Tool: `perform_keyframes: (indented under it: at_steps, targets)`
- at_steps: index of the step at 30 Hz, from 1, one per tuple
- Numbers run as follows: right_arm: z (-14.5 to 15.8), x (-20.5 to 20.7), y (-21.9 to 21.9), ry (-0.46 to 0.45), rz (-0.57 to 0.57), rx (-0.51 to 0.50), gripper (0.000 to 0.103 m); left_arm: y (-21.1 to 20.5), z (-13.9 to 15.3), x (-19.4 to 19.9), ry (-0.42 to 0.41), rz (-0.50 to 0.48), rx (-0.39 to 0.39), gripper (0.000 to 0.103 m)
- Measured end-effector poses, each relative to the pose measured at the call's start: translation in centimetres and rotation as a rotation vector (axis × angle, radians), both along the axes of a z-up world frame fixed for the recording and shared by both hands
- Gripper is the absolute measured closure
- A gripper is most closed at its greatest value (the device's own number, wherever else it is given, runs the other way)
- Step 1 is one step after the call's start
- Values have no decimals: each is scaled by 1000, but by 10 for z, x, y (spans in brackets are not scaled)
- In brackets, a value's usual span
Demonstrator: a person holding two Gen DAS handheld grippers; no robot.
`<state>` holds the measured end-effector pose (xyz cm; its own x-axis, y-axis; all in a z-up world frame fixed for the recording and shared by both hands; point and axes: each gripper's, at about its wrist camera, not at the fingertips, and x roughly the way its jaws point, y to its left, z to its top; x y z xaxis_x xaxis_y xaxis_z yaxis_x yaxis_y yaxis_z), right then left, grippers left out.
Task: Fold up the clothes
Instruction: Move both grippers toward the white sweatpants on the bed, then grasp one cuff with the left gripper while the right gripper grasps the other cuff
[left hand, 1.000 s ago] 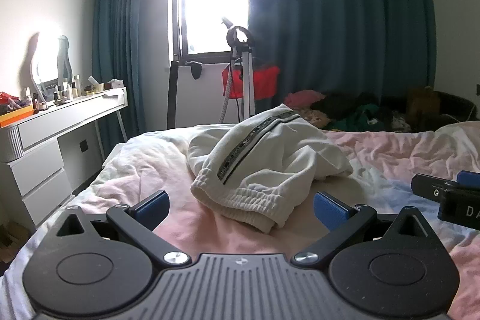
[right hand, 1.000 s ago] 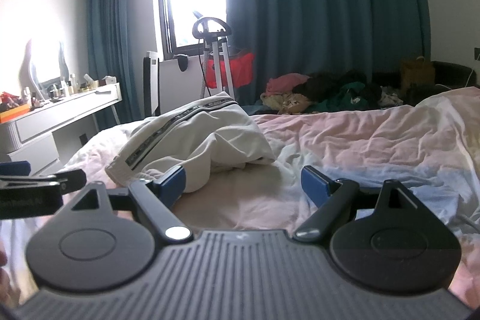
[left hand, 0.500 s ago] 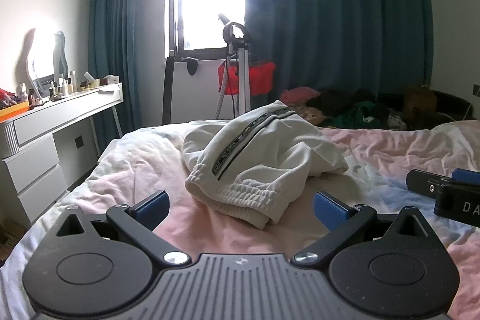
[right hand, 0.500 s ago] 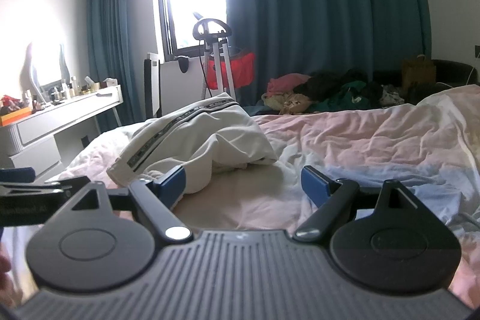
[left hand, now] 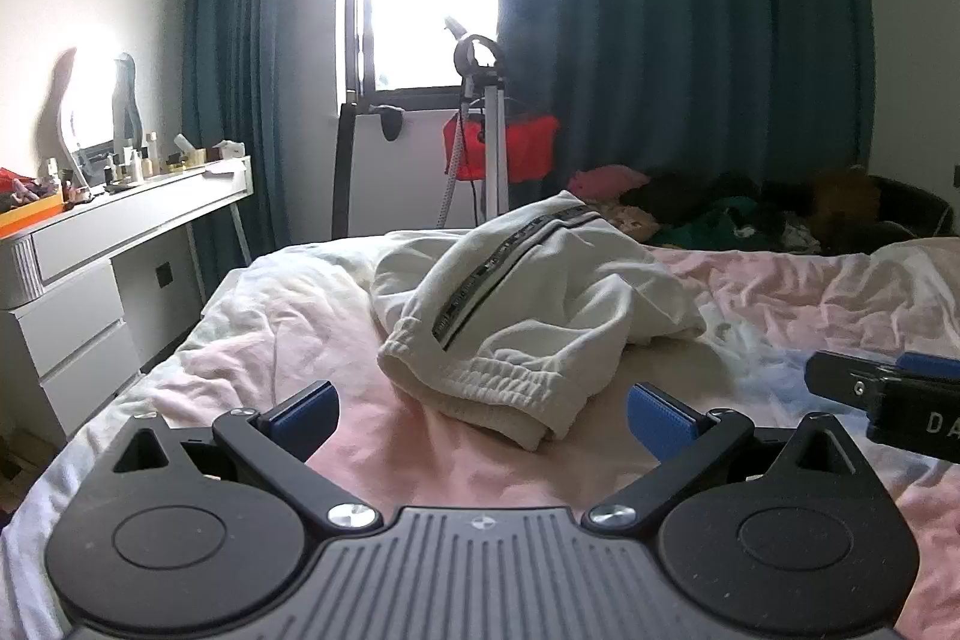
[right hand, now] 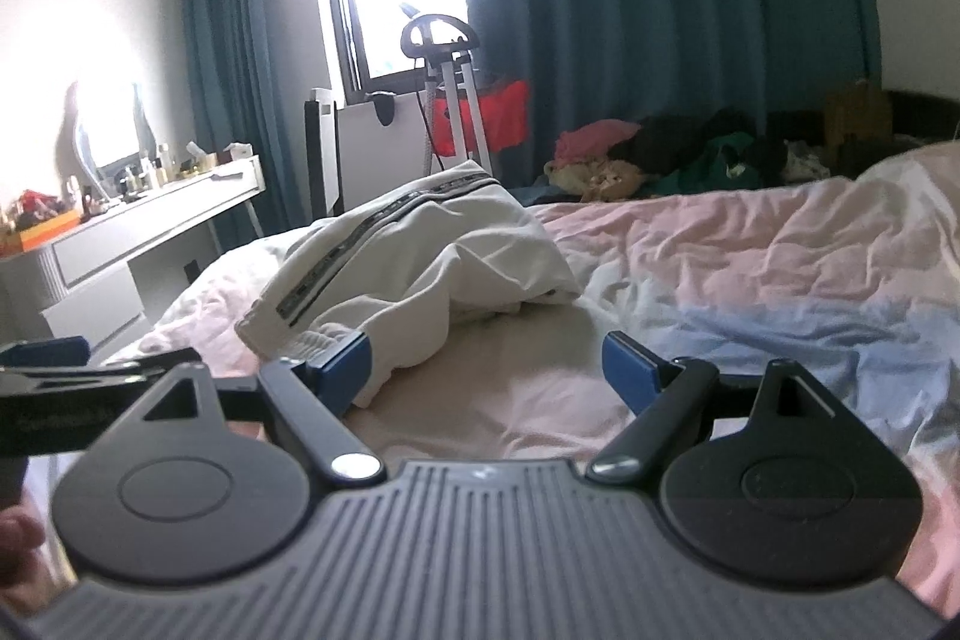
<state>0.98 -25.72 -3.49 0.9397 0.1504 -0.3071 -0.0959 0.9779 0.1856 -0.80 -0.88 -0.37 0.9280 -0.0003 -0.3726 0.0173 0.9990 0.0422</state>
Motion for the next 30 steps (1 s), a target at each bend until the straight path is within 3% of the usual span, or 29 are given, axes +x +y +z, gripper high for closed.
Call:
perform_keyframes:
  at_steps: [5,11,13,19,23,26,30]
  targets:
    - [-8,-2,-13,-23,-15,67,18,8,9,-1,-22,23,-6,0]
    - [-10,-2,3,-72,2,-19,17,33,25,2,-40,75,-30,0]
    - [-10,9,22,-53,58,-56,17,50,29,4,-45,104,-59,0]
    - [-21,62,107,21,218,-170,39,112,28,18,-54,238,-158,0]
    - [-33,109,166,21,260,-237,39,148,17,33,-20,339,-201,0]
    - [-46,143,200,52,271,-288,53,167,11,45,3,375,-269,0]
    - [-63,168,233,69,249,-386,53,181,0,63,34,410,-308,0]
